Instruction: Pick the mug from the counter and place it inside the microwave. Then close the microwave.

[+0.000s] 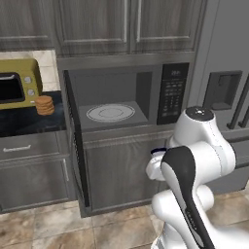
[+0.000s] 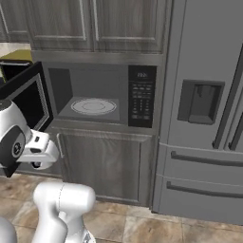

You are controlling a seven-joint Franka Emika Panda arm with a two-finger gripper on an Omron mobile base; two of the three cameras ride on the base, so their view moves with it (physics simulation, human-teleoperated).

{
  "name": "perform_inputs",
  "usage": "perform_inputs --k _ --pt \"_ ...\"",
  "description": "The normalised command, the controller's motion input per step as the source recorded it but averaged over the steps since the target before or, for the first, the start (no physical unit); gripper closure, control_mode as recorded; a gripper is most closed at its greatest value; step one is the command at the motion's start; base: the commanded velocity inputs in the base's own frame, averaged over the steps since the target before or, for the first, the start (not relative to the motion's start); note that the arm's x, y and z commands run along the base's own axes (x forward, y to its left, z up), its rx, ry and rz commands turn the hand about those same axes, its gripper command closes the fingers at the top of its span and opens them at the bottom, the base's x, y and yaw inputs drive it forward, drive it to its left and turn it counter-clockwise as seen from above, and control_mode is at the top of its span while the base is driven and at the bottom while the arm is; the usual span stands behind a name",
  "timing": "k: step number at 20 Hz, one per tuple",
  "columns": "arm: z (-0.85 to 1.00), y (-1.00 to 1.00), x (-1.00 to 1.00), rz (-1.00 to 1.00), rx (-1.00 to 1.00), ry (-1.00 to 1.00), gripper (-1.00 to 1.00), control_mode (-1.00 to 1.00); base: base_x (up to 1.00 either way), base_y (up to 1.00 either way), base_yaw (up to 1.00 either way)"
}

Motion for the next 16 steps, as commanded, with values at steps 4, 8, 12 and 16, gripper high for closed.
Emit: perform_inputs --k 4,8,12,16 --pt "0.02 -0.26 0.26 0.17 0.00 -0.02 1.00 -1.00 0.00 0.00 0.00" --pt "0.02 -0.37 0.33 0.23 0.00 -0.02 1.00 -1.00 0.00 0.00 0.00" --pt "-0.09 -0.44 0.04 0.23 0.01 -0.01 1.00 -1.00 0.00 0.00 0.00" --pt "-0.09 -0.07 0.32 0.01 0.00 -0.05 1.00 -1.00 0.00 0.00 0.00"
